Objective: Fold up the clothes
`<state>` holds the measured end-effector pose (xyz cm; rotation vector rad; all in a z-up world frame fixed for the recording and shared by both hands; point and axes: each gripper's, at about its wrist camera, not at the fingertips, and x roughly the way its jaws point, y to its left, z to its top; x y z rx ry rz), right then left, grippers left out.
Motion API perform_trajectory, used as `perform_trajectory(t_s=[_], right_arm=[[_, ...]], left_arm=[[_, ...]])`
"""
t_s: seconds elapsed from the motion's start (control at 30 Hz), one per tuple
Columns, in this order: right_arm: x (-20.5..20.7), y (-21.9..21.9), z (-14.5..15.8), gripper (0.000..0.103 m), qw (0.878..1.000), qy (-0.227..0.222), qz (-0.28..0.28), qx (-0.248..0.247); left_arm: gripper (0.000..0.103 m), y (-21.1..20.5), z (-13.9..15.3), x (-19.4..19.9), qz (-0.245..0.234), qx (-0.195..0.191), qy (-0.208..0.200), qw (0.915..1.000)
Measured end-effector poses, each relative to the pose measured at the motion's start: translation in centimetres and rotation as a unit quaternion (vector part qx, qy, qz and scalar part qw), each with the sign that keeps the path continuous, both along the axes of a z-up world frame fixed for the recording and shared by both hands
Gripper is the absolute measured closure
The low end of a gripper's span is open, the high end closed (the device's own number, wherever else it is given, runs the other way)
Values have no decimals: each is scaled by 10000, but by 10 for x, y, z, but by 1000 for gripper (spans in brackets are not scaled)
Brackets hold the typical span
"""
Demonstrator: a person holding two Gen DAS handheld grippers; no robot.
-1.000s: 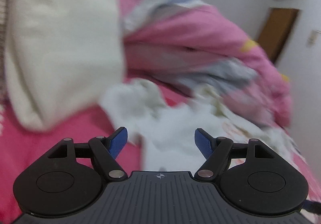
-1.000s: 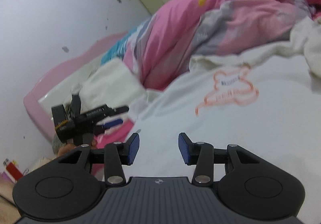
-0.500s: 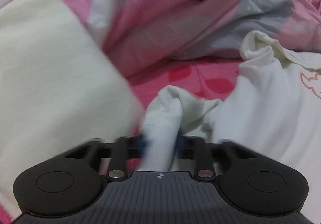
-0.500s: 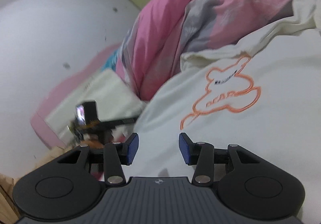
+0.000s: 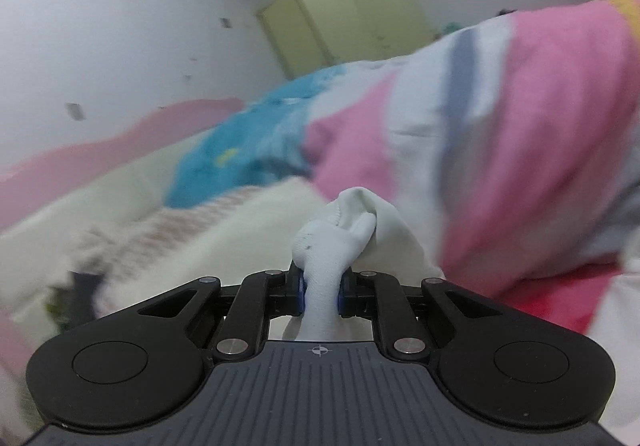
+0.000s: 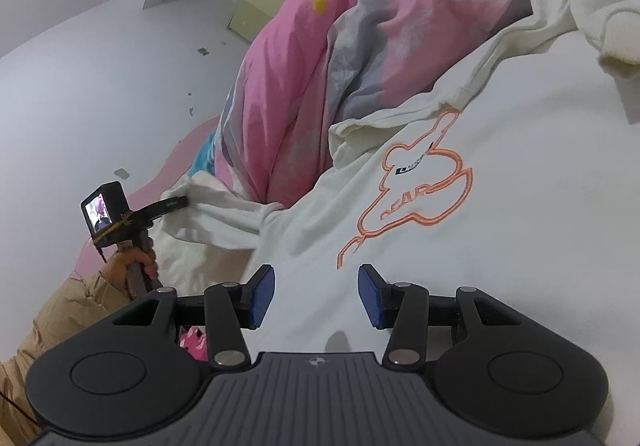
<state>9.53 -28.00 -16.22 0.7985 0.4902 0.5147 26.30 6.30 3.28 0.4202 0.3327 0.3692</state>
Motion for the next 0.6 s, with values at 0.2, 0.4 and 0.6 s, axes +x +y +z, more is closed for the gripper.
perform_trajectory(t_s=[0.2, 0.4, 0.6], right_arm=[[1, 1, 0, 55, 10000, 16, -15, -29], [0, 1, 0, 55, 10000, 25, -45, -61], [1, 3, 0, 55, 9999, 23, -73, -111]], left_arm=[[91, 36, 16, 1, 580, -100, -132, 9982], [90, 47, 36, -1, 504, 131, -569, 9970], [88, 50, 35, -17, 121, 572, -810, 9950]])
